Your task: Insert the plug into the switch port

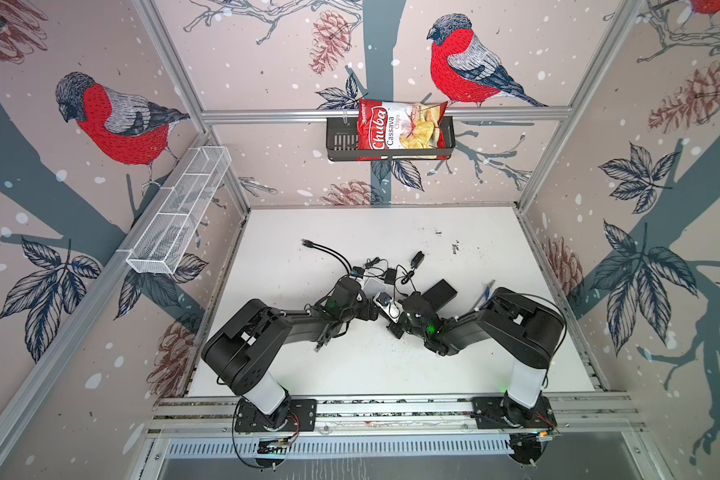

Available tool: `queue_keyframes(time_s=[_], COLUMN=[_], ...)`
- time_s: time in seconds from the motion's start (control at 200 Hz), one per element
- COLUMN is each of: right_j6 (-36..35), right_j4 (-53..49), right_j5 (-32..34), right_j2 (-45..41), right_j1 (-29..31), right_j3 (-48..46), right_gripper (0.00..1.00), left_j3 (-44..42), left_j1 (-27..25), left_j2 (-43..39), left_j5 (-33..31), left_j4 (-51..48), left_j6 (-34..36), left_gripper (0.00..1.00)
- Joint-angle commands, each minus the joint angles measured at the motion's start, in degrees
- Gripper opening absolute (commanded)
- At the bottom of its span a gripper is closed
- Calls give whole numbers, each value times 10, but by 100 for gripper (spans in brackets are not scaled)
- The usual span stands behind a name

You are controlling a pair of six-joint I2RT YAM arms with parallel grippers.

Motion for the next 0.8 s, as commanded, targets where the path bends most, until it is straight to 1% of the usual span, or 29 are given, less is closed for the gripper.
queue_keyframes(time_s=[0.0, 0.22, 0.495, 0.645, 0.795], right_j6=[2, -1, 7, 11, 15], right_j4=[8, -17, -16, -14, -12], right_j5=[-9, 6, 16, 20, 27], right_j2=[-6, -14, -14, -7, -6], right_j1=[10, 23, 28, 28, 29], right_j3=[-5, -11, -21, -21, -20], right_gripper=[1, 1, 1, 1, 1], left_j3=[0, 4, 20, 41, 38], left_j1=[3, 12, 19, 21, 21], left_j2=[-16, -25, -14, 5, 11], left_j5=[81, 66, 49, 56, 65], left_j4=[34, 28, 33, 32, 36], left_j6=[-9, -14, -17, -27, -58], left_gripper=[90, 90, 90, 87, 82])
